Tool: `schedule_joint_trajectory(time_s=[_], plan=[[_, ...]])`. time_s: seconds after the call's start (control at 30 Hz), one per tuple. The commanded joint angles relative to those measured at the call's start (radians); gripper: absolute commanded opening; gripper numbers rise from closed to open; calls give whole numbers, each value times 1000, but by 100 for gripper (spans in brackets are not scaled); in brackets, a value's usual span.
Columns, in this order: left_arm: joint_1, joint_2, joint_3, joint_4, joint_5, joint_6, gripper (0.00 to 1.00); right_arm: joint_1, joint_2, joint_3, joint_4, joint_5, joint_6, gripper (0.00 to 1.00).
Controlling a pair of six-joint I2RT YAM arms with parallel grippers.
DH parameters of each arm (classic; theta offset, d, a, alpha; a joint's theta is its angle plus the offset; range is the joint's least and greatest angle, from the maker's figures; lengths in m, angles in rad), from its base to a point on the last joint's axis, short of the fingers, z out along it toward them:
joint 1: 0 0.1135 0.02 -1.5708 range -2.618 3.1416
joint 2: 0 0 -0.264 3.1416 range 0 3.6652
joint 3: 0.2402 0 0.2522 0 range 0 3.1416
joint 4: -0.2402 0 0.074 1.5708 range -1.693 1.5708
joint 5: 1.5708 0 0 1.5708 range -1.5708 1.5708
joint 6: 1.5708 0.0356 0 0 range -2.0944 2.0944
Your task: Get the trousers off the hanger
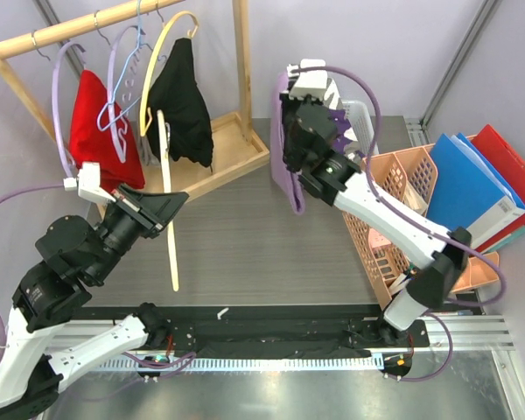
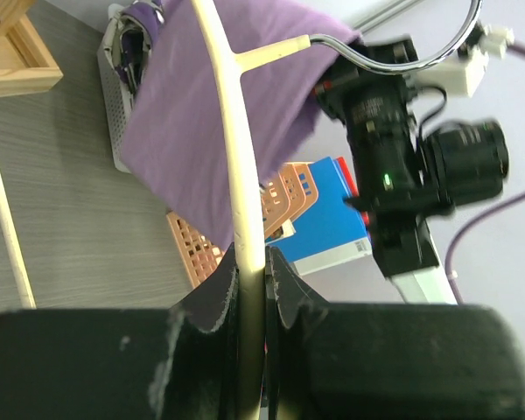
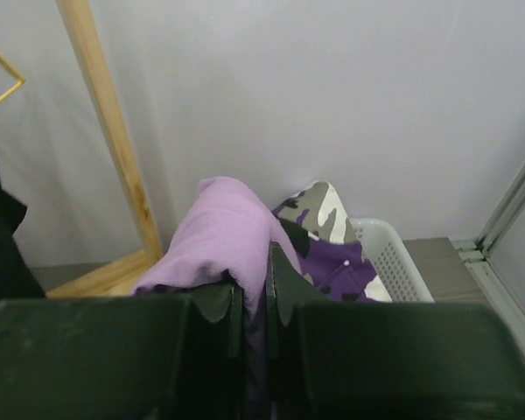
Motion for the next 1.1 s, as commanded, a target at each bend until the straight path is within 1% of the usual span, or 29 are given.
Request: schedule_joint_trajectory(time_s=[0.0, 0.07, 0.2, 0.27, 0.43, 0.6, 0.77, 0.87, 0.93, 1.0, 1.07], plan=[[4, -17, -8, 20, -41, -4, 0, -69, 95, 226, 164, -3, -35, 1], [4, -17, -6, 19, -41, -1, 0, -109, 140, 307, 173, -4, -61, 1], [6, -3, 1, 14, -44, 10, 0, -200, 243, 390, 197, -15, -92, 1], [6, 4, 4, 11, -42, 13, 0, -259, 261, 416, 201, -12, -95, 1], [4, 47, 14, 19, -24, 19, 0, -376, 249, 404, 220, -4, -100, 1], [6, 86, 9, 49, 8, 16, 0, -497, 197, 292, 259, 16, -126, 1], [6, 95, -22, 89, 51, 7, 0, -530, 139, 153, 328, 16, -248, 1], [4, 92, -42, 108, 65, 2, 0, -530, 138, 137, 348, 48, -316, 1], [4, 89, -49, 111, 77, -1, 0, -530, 132, 111, 359, 40, -348, 1], [4, 86, -57, 117, 87, -4, 0, -528, 149, 111, 304, -21, -365, 1], [4, 80, -65, 123, 100, -10, 0, -513, 177, 134, 261, -17, -376, 1]])
